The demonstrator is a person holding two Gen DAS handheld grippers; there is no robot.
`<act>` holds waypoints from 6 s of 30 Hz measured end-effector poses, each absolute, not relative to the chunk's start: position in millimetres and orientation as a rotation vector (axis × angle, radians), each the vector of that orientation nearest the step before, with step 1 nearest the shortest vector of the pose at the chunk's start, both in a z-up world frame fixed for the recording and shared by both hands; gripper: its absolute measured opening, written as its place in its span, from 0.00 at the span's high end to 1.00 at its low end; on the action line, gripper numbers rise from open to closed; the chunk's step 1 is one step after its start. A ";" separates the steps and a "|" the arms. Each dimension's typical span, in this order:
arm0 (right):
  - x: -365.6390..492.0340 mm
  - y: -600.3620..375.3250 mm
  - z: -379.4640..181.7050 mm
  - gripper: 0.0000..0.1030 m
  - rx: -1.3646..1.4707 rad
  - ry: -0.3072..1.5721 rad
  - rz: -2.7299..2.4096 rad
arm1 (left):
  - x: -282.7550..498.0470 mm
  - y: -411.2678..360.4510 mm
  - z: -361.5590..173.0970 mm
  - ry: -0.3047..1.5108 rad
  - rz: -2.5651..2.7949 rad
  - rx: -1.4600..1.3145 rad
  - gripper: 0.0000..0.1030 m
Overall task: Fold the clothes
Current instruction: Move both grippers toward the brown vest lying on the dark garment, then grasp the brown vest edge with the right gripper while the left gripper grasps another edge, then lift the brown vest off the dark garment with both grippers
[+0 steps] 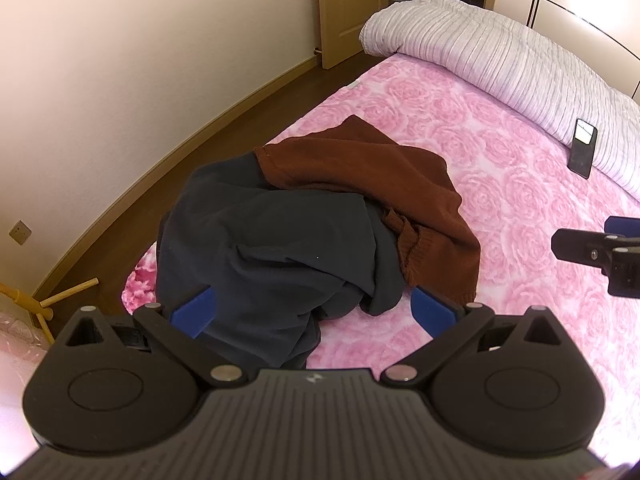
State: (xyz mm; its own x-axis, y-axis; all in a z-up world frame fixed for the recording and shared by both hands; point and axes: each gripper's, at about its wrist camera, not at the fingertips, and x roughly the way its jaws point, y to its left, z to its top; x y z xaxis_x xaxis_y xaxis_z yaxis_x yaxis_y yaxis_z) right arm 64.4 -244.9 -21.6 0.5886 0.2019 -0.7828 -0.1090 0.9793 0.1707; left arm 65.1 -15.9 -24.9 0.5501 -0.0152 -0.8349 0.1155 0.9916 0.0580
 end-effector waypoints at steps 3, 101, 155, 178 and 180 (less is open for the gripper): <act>64.2 -246.3 -21.9 0.14 0.108 0.924 0.183 | 65.1 -17.0 -25.0 0.987 -0.078 0.110 0.01; -275.7 -391.9 -166.9 0.90 -0.186 0.867 -0.130 | -233.3 -342.7 -164.3 0.417 -1.213 0.845 0.85; -426.2 -318.8 -244.9 0.92 -0.433 0.503 -0.455 | -276.3 -285.2 -164.3 -0.130 -1.136 0.826 0.91; -417.9 -369.8 -119.8 0.92 -0.313 0.241 -0.545 | -225.7 -217.9 -98.9 0.373 -1.228 0.611 0.91; -370.0 -397.2 -142.9 0.92 -0.301 0.329 -0.500 | -205.4 -237.0 -135.2 0.462 -1.214 0.606 0.92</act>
